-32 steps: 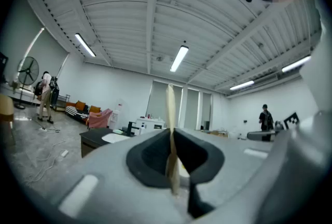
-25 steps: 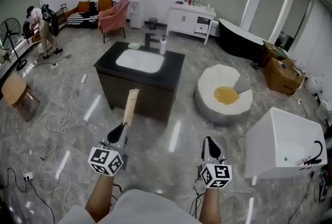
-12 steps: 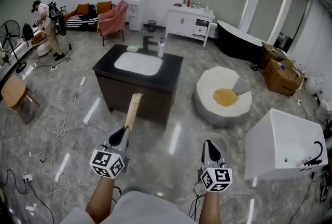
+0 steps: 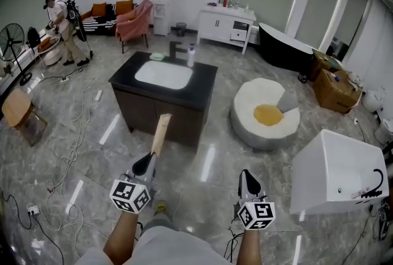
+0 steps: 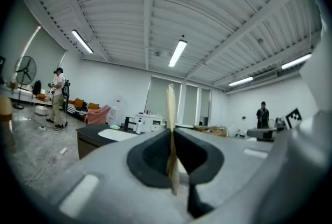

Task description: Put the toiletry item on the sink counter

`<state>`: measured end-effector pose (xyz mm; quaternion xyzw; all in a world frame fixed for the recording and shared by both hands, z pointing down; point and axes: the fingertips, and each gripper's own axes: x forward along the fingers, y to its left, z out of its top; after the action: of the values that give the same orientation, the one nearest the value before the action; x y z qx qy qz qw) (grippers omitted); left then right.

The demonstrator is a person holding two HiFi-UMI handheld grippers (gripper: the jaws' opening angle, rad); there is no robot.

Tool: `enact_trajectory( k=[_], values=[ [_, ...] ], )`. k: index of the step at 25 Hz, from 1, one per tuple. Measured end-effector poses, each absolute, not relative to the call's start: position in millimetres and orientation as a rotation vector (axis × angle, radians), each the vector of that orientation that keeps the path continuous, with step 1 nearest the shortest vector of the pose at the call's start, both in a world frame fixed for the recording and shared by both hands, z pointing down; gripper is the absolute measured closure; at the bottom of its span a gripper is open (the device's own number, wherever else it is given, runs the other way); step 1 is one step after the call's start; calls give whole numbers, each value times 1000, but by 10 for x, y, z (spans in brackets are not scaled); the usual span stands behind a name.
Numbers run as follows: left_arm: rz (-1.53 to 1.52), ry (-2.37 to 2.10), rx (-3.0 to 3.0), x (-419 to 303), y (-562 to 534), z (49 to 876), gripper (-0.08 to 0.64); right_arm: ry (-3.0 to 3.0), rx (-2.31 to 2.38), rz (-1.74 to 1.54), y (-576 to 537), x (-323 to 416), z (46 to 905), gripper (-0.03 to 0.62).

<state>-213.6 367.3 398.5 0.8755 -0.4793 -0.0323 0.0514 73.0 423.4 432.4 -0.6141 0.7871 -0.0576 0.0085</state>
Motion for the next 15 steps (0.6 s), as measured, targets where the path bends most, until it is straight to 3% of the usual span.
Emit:
enact_trajectory(
  k=[15],
  values=[
    [-100,-1398,2672,-2090,2532,4139,552,2465,-1947,-183,3164,642,4412,589]
  ],
)
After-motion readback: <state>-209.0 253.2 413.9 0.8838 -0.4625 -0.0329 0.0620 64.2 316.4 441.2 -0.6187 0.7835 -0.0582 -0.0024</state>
